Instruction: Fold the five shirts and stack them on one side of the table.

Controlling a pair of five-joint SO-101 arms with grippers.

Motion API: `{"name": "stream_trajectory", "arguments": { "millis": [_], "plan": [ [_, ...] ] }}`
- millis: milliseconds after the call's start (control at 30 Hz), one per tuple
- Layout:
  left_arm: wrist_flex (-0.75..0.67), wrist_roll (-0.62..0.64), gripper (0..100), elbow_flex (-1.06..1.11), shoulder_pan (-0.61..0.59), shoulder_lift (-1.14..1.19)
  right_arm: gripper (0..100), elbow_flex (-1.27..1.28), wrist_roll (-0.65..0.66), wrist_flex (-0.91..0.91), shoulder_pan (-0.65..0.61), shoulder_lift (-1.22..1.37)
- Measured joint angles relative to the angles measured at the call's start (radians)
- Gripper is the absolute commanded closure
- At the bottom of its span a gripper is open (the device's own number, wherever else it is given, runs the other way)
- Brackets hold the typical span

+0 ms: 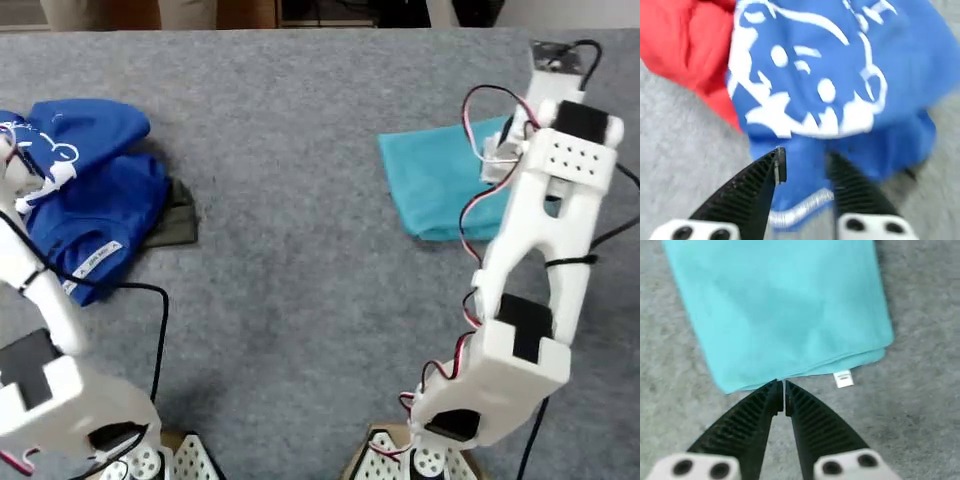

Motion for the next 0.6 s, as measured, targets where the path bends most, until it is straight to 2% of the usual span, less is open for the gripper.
{"name": "stream_trajectory", "arguments": {
  "millis": [100,167,233,400,600],
  "plan": [
    [-0.173,0.000,86,0.068,-0.011,0.124,98.6,-0.017,0.000,0.035,-0.037,0.000],
    [-0.189,0.000,93,0.064,-0.012,0.163,98.6,-0.028,0.000,0.060,-0.060,0.000],
    [-0.150,0.000,99,0.028,-0.011,0.164,98.6,-0.032,0.000,0.072,-0.071,0.000],
    [-0.029,0.000,98,-0.138,0.014,0.164,98.6,-0.032,0.000,0.075,-0.071,0.000],
    [0.193,0.000,98,-0.325,0.110,0.130,98.6,-0.032,0.000,0.075,-0.072,0.000]
  ]
}}
